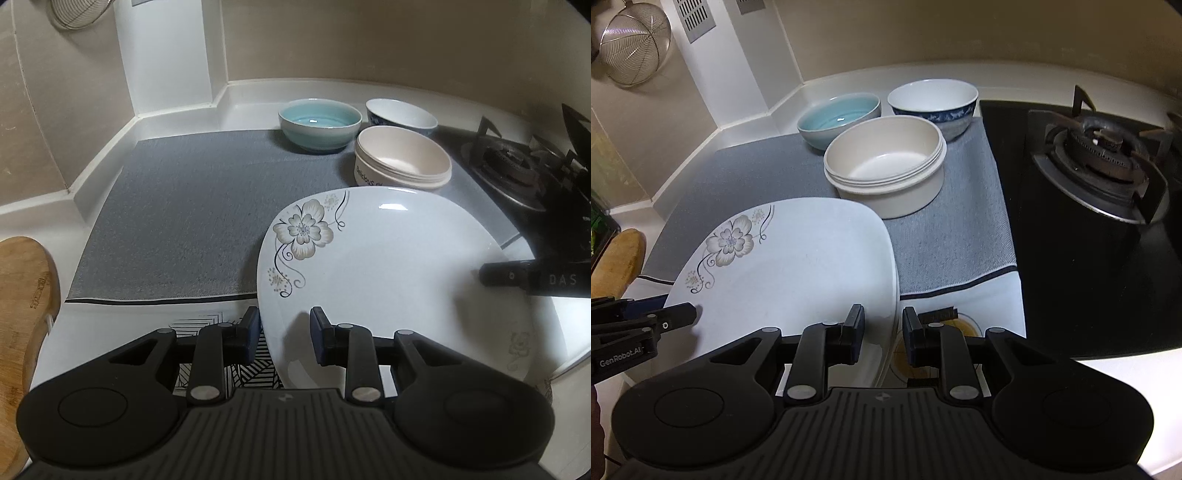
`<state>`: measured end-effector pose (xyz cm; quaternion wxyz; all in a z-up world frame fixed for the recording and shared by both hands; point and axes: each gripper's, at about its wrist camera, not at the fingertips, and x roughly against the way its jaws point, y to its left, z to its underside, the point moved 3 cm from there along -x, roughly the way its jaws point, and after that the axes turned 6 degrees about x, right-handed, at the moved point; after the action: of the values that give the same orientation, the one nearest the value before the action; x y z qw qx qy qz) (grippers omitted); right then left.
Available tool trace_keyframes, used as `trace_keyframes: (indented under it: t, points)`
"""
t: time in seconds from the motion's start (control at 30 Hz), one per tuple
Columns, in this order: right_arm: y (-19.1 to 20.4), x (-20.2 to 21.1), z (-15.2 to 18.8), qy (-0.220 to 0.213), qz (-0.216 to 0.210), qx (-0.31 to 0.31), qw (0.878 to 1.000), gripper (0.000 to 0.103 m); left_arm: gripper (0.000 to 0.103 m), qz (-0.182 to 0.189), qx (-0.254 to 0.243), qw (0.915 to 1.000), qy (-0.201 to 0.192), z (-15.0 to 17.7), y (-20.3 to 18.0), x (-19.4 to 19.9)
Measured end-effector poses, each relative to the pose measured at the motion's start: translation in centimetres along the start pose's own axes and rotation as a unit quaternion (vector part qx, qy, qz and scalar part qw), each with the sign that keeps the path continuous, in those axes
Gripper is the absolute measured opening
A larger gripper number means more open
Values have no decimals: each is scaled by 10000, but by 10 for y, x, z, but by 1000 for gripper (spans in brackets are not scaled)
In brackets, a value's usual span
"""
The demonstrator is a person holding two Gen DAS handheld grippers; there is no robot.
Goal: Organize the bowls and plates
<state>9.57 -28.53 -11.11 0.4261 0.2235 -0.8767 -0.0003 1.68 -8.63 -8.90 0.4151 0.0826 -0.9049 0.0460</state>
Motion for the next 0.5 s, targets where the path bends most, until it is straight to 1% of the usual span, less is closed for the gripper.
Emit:
trace_keyframes:
  t: [0.1,0.23,0.3,0.5]
  points:
    - [1,0,1,26,-61,8,10000,26,31,-40,17,10000,46,1,-1,0]
    - [0,0,2,70,-136,-19,9999,27,31,-96,23,9999,80,2,-2,-1]
    - [-1,0,3,64,-158,-43,9998,24,31,-117,27,9999,78,2,-3,0]
    - [-1,5,5,14,-138,6,9999,21,31,-198,-14,9997,120,0,-6,-1]
